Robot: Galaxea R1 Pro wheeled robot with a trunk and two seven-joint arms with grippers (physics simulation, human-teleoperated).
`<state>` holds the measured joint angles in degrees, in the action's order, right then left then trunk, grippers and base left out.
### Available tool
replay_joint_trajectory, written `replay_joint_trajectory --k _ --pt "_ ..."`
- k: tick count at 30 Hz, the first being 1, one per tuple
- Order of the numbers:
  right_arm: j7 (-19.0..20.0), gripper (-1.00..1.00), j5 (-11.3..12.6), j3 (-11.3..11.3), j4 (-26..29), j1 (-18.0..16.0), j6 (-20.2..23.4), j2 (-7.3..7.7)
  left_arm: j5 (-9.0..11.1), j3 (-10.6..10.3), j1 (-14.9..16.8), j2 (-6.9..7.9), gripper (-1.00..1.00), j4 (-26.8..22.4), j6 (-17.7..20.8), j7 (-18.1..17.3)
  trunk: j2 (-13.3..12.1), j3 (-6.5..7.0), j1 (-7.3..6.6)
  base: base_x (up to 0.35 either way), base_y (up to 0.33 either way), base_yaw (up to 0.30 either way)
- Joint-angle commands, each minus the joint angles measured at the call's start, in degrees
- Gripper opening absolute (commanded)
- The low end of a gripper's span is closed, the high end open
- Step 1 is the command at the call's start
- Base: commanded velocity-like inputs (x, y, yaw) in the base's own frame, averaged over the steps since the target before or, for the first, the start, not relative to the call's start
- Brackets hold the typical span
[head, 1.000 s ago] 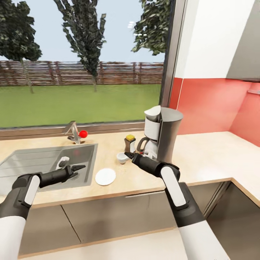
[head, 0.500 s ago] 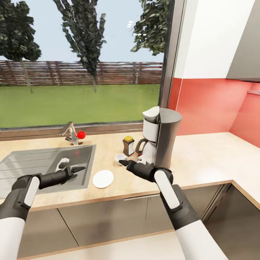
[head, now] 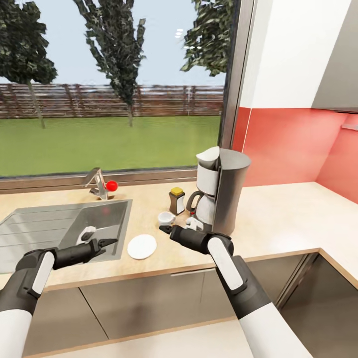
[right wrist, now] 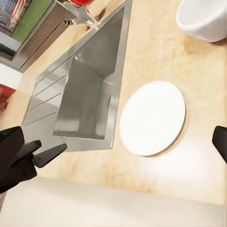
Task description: Set up a coffee station on the kitchen countertop: keep the coffee maker on the countertop, move the bottle of coffee from the kitchen shelf to the counter next to the coffee maker, place a paper coffee filter on top of the coffee maker, put the saucer next to the coffee maker with the coffee cup on the saucer, and place the electric kettle next to the coffee maker.
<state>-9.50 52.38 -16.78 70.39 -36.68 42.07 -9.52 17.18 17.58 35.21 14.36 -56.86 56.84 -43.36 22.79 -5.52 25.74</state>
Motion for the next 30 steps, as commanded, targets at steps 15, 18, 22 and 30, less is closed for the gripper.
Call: replay_joint_trajectory --k 15,18,22,30 --pt "-0.52 1.00 0.62 -0.02 -2.99 -0.06 0.04 -0.16 -0.50 -0.24 -1.69 -0.19 1.00 0.00 0.11 -0.32 0.13 -0.13 0.04 0.172 -0.086 0.000" --pt "-0.46 1.00 0.67 -0.07 -4.48 -0.06 0.04 -0.23 -0.61 -0.55 -2.41 -0.20 1.00 0.00 0.13 -0.32 0.13 -0.13 0.04 0.009 -0.002 0.000" --pt "-0.40 1.00 0.70 -0.17 -5.26 -0.06 0.03 -0.43 -0.65 -0.78 -2.75 -0.15 1.00 0.00 0.24 -0.32 0.13 -0.13 0.04 0.003 -0.001 0.000" --pt "-0.35 1.00 0.70 -2.14 -6.14 -0.06 0.03 -0.48 -0.66 -0.93 -2.93 -0.12 1.00 0.00 0.37 -0.36 0.13 -0.13 0.04 0.021 0.011 0.000"
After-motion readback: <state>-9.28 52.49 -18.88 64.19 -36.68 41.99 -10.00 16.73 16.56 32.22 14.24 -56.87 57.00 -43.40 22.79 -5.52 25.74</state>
